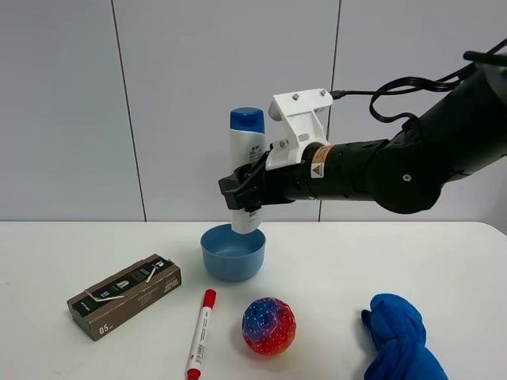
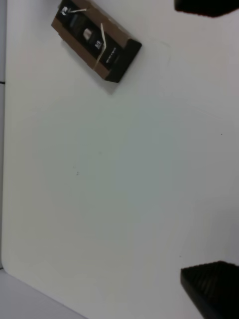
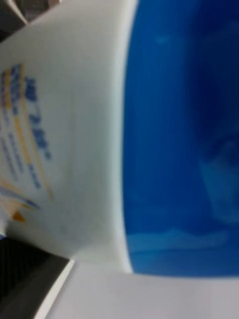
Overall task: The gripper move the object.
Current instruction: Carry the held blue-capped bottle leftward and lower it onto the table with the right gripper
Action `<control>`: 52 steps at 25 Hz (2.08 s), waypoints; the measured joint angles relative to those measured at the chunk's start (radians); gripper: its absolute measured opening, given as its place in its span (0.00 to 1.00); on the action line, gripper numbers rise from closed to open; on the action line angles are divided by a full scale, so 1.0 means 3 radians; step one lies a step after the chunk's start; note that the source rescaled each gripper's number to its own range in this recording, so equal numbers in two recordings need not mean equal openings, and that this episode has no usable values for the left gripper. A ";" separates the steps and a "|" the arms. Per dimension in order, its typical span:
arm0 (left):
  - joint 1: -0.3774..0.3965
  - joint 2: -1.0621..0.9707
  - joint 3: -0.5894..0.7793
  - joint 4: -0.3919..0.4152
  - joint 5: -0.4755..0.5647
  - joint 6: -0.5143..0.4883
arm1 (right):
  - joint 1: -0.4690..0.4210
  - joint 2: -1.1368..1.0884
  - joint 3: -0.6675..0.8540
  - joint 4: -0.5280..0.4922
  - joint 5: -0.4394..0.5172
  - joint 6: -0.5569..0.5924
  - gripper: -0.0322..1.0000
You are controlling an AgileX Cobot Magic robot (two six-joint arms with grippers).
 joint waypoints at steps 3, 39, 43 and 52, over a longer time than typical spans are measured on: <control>0.0000 0.0000 0.0000 0.0000 0.0000 0.0000 | 0.0175 -0.0002 -0.0010 0.0065 0.0085 0.0000 0.04; 0.0000 0.0000 0.0000 0.0000 0.0000 0.0000 | 0.0975 0.0493 -0.1245 0.0088 0.0728 0.0082 0.04; 0.0000 0.0000 0.0000 0.0000 0.0000 0.0000 | 0.0975 0.0835 -0.1518 0.0088 0.0753 0.0082 0.04; 0.0000 0.0000 0.0000 0.0000 0.0000 0.0000 | 0.0975 0.1249 -0.2124 -0.0001 0.0780 0.0076 0.04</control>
